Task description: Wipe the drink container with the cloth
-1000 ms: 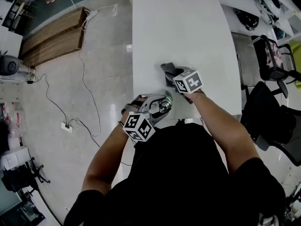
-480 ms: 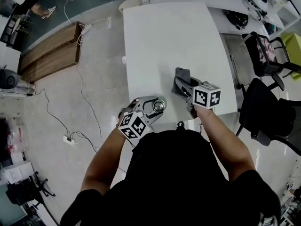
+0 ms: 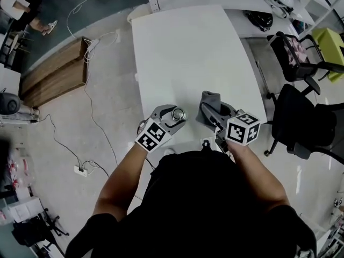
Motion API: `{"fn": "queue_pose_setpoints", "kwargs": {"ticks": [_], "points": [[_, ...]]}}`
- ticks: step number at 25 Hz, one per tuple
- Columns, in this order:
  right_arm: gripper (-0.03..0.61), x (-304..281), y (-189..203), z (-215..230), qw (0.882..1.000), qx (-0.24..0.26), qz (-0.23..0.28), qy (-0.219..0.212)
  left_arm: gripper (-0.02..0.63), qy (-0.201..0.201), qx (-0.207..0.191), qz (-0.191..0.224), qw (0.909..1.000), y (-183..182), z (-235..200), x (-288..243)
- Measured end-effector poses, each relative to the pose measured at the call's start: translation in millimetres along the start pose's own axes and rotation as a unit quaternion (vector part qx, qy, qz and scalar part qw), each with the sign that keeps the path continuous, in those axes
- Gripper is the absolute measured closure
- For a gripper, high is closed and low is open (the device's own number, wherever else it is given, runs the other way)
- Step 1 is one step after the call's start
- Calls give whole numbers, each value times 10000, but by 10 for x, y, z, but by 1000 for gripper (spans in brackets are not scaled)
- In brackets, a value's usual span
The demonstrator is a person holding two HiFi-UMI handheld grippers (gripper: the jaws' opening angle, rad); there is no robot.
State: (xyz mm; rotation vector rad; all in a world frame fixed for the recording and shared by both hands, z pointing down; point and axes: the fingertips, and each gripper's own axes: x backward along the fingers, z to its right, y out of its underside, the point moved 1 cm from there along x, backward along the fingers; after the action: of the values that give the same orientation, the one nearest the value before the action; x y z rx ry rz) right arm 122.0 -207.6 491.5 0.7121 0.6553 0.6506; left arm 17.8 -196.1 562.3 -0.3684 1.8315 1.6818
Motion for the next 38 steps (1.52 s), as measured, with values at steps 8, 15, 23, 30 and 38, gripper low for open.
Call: {"fn": "queue_pose_setpoints", "kwargs": {"ticks": [8,15,23,30,38], "points": [[470,163,9,-64,9997,95,134,164,345,-159,102,-283,9994,8,-85,-178],[471,158,132,-147,9991,328,-67,264,344,-222,231,-82,9995,11,-105,-194],[469,101,192,-397,9987,398,-274,-128,327,-99,228,18,9997,3,-73,-143],[469,91,253,-413,9986,413,-306,-133,316,-183,155,228,9995,-143,-57,26],[469,149,199,-418,9991,425,-55,50,316,-247,357,465,9980,-168,-52,257]]}}
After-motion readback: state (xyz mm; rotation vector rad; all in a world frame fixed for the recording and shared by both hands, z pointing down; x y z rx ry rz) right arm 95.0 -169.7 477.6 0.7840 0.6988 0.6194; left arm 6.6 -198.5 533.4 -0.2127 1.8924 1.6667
